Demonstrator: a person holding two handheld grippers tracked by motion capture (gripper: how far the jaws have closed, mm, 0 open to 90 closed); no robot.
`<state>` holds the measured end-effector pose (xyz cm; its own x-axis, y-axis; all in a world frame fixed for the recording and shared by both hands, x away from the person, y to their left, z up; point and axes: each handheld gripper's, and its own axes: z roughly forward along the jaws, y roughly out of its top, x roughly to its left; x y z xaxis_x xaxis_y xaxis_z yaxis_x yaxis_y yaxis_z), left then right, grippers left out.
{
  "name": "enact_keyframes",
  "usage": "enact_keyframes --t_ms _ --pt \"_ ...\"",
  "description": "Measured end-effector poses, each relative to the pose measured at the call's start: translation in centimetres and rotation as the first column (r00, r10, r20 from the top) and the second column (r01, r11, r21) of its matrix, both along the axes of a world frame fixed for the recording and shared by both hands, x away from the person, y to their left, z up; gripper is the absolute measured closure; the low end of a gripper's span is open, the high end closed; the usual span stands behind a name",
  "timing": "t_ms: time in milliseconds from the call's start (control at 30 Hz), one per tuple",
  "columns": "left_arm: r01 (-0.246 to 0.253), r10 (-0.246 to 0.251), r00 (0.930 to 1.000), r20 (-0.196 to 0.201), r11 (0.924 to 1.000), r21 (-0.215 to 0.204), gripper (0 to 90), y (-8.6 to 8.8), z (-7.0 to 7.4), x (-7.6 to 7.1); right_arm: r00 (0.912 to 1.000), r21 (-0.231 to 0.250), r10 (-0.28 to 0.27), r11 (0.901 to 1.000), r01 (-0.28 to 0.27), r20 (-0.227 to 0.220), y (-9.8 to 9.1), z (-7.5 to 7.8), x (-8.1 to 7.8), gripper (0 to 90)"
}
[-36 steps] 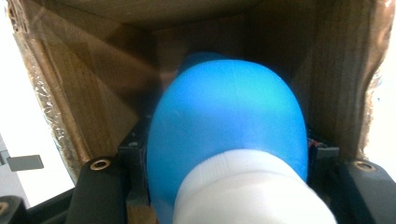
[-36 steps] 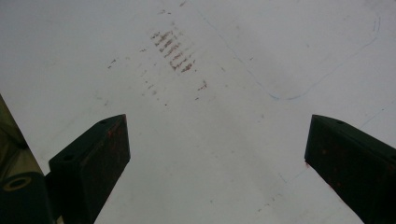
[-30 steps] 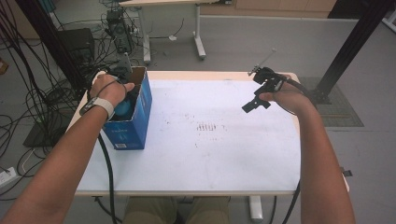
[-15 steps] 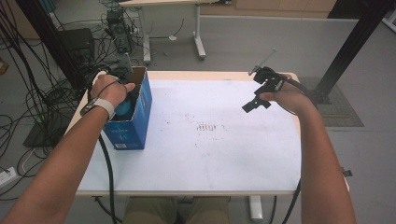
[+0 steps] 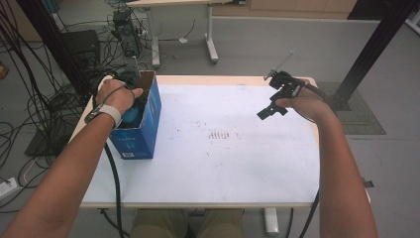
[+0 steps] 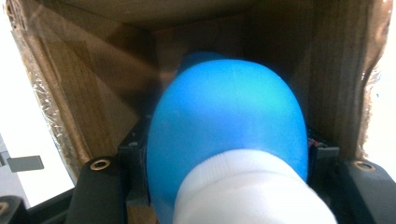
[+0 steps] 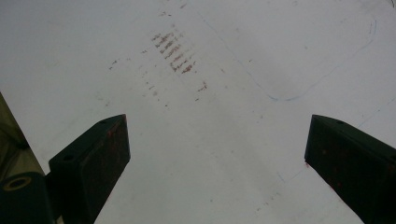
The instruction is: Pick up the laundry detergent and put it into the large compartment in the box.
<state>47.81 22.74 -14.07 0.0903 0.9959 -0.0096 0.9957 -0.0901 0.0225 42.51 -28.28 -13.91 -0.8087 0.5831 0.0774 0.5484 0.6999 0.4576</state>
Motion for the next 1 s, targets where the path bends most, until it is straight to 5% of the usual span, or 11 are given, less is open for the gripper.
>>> enact_keyframes --t_ms 1000 --pt "0.003 -0.003 1.0000 0.002 1.0000 0.002 37.2 -0.03 0.00 -0.08 1.0000 0.004 -0.001 1.0000 0.001 0.002 -0.11 0.02 -0.07 6.7"
